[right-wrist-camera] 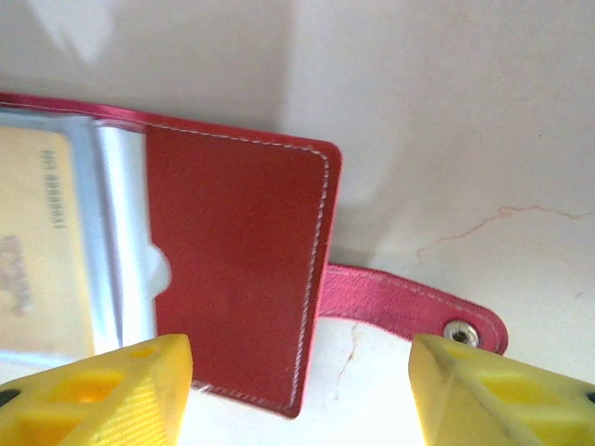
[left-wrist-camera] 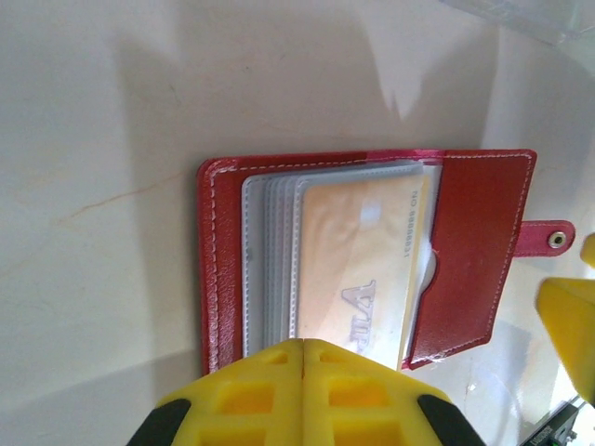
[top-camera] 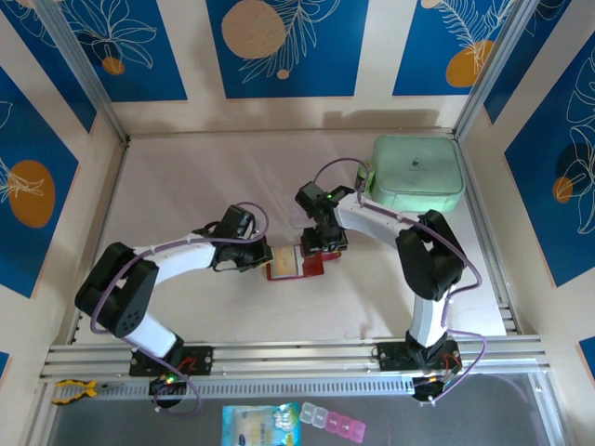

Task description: Take the credit cards out of the card holder

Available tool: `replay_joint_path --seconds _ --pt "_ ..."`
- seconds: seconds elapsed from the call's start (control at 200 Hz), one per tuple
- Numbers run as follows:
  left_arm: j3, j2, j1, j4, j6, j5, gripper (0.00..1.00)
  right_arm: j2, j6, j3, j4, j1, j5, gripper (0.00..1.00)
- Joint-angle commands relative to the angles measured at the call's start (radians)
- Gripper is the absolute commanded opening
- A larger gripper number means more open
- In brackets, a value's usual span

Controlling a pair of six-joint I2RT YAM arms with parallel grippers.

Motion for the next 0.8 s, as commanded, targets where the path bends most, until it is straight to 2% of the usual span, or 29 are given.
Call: replay_joint_path --seconds 0.0,0.205,0.36,0.465,0.795 --pt "0.028 0.017 -0.010 0.027 0.009 0.027 0.03 -0.052 0.041 0.005 0.032 0.001 -0.100 0.63" --pt "0.028 0.042 -0.014 0.037 0.007 0.031 0.02 -0.065 0.101 -0.053 0.199 -0.021 -0.342 0.56" --pt "0.019 0.061 -0.015 0.055 -0.001 0.042 0.02 -0.028 0.125 -0.086 0.285 -0.030 -0.444 0.38" --pt "0.014 0.073 -0.016 0.064 -0.004 0.049 0.02 -0.004 0.128 -0.105 0.319 -0.036 -0.479 0.32" --pt "0.010 0.095 -0.015 0.023 0.000 0.025 0.01 0.038 0.131 -0.157 0.424 -0.050 -0.568 0.32"
